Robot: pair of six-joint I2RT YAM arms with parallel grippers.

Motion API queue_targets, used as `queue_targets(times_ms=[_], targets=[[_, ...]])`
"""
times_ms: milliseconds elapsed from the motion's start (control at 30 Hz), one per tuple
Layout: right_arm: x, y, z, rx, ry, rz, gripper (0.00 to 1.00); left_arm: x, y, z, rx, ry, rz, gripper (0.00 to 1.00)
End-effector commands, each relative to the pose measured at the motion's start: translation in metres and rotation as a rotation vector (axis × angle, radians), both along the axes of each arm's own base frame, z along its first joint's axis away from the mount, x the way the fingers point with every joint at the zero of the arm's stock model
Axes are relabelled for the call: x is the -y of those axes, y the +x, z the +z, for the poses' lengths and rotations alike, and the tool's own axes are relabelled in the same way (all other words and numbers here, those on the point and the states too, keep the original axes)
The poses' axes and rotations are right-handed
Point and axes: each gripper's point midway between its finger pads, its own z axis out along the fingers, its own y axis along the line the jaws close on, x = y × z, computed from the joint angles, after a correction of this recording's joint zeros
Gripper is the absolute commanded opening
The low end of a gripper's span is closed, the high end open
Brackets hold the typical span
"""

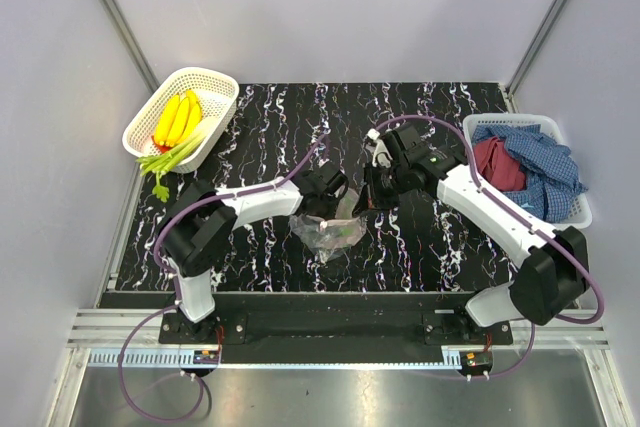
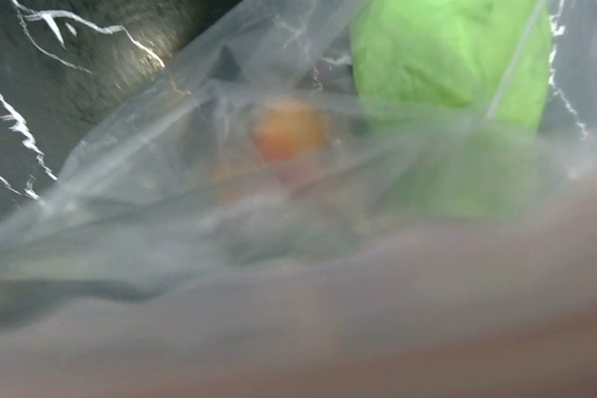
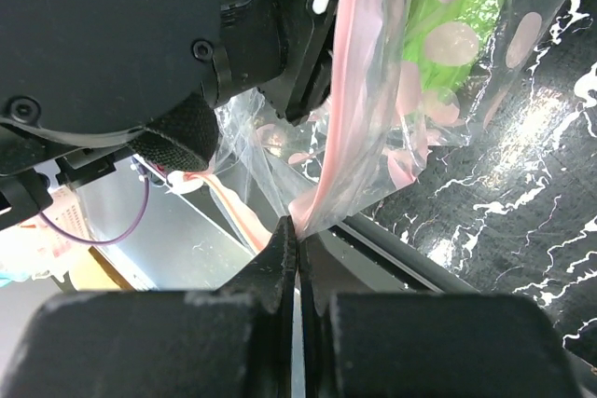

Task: Open the zip-top bag and remove the fake food

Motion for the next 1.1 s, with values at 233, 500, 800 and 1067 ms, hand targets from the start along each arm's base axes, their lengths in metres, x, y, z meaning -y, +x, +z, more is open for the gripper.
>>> queue_targets(times_ms=[233,500,800,1067], targets=[[0.0,0.017,0.039,0.14,0.024,0.008,0.0,0.016,0.007,0.063,0.055,-0.082,-0.08,0.0],[-0.008,0.047,0.063,0.195,-0.005,-0.004,0.0,0.03,-0.004,0.142,0.119,-0.174,-0.13,0.0],[0.006,0.062,0.059,0.234,-0.12,-0.008,0.0,0.024,-0.011,0.209,0.217,-0.224,-0.135,0.0],[0.011,0.061,0.073,0.261,-0.134,0.001,0.0,0.015,0.011,0.279,0.427,-0.26,-0.086,0.0]])
